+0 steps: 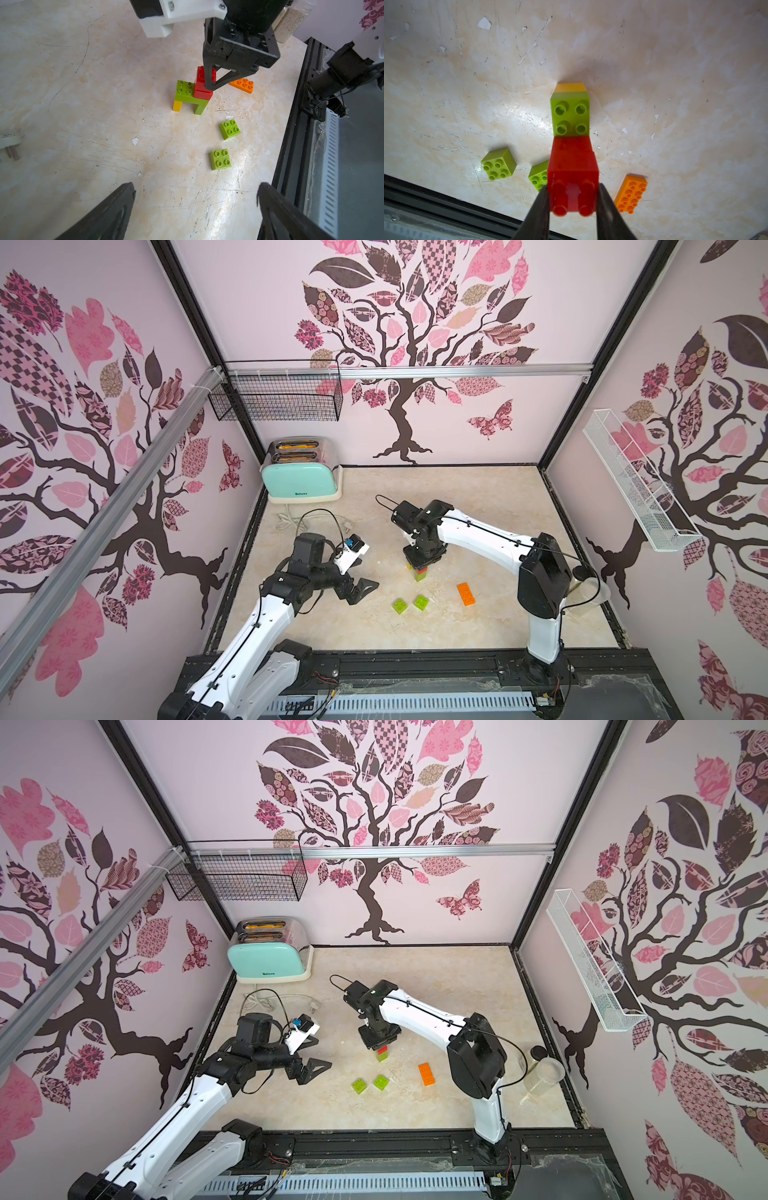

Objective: Assemble a giraffe with lego
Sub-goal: Assemble the lego brick with the lego brick.

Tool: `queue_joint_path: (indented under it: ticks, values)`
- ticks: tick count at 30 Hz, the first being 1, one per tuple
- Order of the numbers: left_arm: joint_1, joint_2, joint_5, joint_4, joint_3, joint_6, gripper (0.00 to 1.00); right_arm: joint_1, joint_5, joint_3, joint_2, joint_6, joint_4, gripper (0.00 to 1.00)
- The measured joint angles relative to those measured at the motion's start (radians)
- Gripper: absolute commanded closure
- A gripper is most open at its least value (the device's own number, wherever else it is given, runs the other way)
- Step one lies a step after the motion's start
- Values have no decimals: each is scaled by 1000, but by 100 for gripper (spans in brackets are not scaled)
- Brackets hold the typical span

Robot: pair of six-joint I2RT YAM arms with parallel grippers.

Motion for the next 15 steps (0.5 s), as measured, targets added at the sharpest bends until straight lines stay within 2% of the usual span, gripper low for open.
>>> queue_joint_path:
  ticks: [15]
  values:
    - [0,0,0,1,-5,0,2,0,-2,-49,-35,29,41,86]
